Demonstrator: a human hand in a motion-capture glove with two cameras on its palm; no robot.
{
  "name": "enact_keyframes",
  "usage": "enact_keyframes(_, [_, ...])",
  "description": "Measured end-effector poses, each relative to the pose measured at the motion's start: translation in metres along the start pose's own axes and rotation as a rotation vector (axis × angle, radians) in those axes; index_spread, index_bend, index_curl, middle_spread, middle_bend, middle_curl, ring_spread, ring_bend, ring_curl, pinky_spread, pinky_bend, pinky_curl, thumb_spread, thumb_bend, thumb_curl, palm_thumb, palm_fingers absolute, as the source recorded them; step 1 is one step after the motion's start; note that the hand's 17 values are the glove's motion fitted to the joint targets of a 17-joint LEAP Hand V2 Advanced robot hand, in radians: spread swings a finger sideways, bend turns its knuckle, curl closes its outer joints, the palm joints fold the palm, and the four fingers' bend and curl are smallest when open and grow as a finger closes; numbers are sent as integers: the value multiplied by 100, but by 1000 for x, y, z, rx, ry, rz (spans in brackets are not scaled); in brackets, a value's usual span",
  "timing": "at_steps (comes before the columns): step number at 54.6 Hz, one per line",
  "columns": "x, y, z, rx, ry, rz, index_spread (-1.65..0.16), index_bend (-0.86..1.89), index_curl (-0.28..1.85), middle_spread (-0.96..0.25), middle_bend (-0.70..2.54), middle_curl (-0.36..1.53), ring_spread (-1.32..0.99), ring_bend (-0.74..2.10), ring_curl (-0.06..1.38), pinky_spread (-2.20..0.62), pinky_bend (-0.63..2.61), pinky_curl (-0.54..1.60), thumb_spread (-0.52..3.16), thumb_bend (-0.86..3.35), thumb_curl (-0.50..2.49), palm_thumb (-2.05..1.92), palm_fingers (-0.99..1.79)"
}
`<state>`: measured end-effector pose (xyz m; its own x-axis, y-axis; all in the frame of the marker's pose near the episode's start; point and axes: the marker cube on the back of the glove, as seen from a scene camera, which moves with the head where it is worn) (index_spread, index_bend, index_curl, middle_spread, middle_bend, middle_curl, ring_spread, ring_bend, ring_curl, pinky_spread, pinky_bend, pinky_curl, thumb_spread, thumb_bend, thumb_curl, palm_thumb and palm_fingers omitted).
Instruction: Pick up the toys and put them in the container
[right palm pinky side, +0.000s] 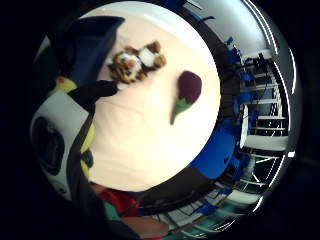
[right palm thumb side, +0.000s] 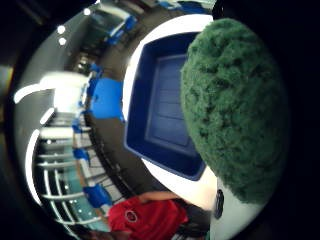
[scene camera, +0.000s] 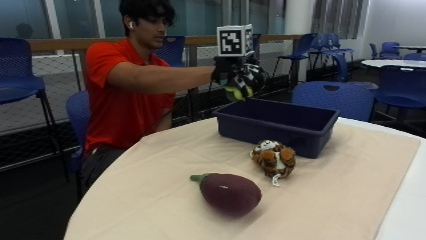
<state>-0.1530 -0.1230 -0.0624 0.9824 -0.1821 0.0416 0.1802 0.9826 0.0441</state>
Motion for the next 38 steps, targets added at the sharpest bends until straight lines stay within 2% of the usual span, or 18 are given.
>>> enact_keyframes(14, [-87, -52, 13, 14, -67, -74, -46, 19, 46, -48, 47, 58, -60, 79, 47, -43, 99, 35, 72, 19, 84, 73, 84])
enact_keyframes(20, [-92, -56, 27, -81, -30, -158, -48, 19, 51, -49, 44, 60, -60, 77, 48, -41, 100, 36, 73, 17, 87, 71, 78])
enact_keyframes(21, [-94, -56, 29, -108, -50, -151, -48, 18, 51, -48, 43, 61, -61, 77, 48, -40, 101, 36, 73, 16, 87, 71, 75])
enact_keyframes(23, [-96, -55, 32, -162, -79, -141, -47, 13, 51, -46, 38, 60, -60, 75, 49, -34, 101, 37, 80, 14, 85, 66, 51])
enact_keyframes(26, [-88, -53, 38, -215, -77, -161, -43, 5, 49, -37, 22, 56, -45, 68, 50, -20, 113, 43, 97, -3, 74, 39, 5])
enact_keyframes(28, [-79, -53, 40, -219, -84, -162, -41, 4, 47, -31, 20, 55, -36, 62, 49, -14, 120, 44, 102, -7, 69, 30, -10])
enact_keyframes(32, [-59, -55, 39, -178, -179, -121, -37, 2, 37, -22, 17, 51, -23, 42, 40, -4, 127, 41, 104, -13, 60, 9, -26])
enact_keyframes(38, [10, -62, 33, -27, -399, 20, -35, 8, 31, -13, 15, 47, -11, 33, 35, 5, 123, 39, 101, -12, 49, -11, -25])
